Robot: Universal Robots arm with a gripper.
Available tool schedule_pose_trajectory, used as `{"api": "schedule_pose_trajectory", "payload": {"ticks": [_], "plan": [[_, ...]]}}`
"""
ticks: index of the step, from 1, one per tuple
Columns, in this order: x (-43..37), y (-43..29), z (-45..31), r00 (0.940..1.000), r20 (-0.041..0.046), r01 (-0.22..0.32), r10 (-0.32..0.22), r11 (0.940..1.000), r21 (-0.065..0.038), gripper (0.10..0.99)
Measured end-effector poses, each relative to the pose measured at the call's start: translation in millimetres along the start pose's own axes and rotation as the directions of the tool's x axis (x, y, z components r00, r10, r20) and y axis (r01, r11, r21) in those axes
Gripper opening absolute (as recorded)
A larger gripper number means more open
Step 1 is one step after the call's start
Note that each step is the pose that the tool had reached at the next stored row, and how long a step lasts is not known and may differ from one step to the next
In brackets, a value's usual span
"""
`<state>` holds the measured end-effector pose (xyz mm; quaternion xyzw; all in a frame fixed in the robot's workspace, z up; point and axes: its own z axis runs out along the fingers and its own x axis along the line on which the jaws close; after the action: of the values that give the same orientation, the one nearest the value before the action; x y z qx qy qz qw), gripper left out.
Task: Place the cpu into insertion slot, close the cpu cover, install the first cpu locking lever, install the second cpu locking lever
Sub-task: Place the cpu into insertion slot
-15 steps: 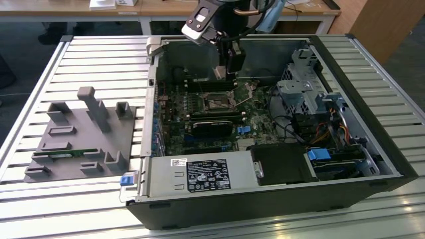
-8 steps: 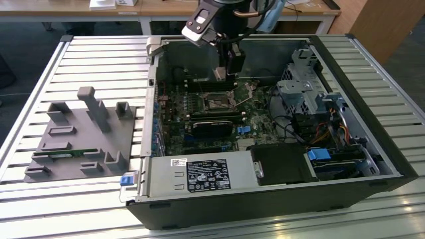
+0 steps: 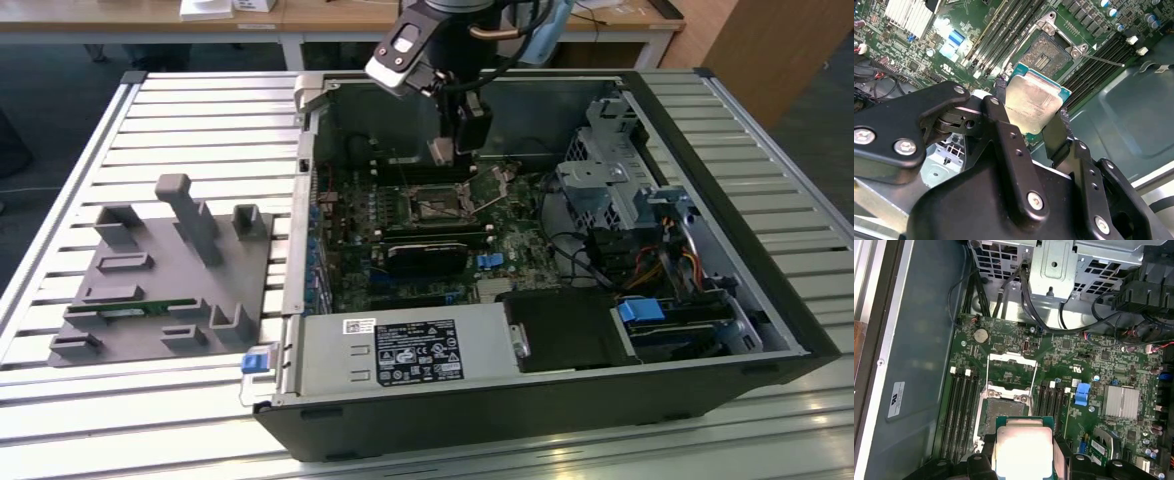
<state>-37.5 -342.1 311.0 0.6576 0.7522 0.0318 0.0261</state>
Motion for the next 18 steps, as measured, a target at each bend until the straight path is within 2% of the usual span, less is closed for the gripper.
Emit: {"api": "schedule_pose_trajectory", "payload": {"ticks": [8, 18], "plan": [[0.0, -0.3, 4.2, 1.0, 0.0001, 0.0, 0.0, 1.0, 0.0, 0.537], [6.9, -0.8, 21.7, 0.9993, 0.0028, -0.036, 0.036, 0.9993, 0.002, 0.537]]}}
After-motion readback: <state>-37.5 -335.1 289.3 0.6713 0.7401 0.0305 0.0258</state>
